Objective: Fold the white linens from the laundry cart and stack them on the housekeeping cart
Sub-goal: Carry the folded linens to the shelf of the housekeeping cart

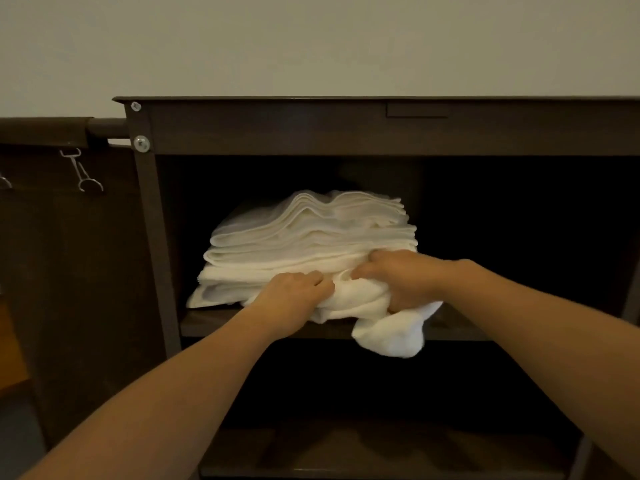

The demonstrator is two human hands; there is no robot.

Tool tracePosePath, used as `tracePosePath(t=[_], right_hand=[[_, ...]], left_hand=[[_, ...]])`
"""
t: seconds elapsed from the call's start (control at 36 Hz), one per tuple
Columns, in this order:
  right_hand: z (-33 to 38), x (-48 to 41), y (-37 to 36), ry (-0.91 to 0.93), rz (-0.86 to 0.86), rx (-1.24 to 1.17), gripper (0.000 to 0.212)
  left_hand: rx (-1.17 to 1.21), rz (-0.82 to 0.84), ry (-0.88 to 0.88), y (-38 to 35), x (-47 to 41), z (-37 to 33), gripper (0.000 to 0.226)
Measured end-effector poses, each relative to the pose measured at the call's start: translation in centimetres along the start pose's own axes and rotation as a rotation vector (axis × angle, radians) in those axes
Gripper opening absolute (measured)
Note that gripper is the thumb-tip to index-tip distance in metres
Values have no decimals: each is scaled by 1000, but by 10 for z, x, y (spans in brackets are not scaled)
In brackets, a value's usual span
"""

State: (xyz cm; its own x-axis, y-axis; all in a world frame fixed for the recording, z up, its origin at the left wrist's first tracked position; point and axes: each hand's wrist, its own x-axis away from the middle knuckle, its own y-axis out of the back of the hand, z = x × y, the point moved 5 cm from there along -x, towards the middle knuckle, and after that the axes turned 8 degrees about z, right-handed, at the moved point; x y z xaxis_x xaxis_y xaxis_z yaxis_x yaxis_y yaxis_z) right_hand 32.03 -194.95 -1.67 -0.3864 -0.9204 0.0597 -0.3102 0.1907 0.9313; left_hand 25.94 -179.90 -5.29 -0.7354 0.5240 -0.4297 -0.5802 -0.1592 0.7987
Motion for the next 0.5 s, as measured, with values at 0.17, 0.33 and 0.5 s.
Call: tracePosePath(t=[0.17, 0.33, 0.5], right_hand=[[-7, 6, -26, -128, -221, 283, 41], [-24, 16, -36, -198, -59, -339, 48], [-19, 24, -50, -152, -105, -403, 28]], left_hand=[[-25, -59, -39, -8, -4, -5, 14], [88, 300, 84, -14, -13, -2, 15], [162, 384, 114, -9, -2, 1, 10]])
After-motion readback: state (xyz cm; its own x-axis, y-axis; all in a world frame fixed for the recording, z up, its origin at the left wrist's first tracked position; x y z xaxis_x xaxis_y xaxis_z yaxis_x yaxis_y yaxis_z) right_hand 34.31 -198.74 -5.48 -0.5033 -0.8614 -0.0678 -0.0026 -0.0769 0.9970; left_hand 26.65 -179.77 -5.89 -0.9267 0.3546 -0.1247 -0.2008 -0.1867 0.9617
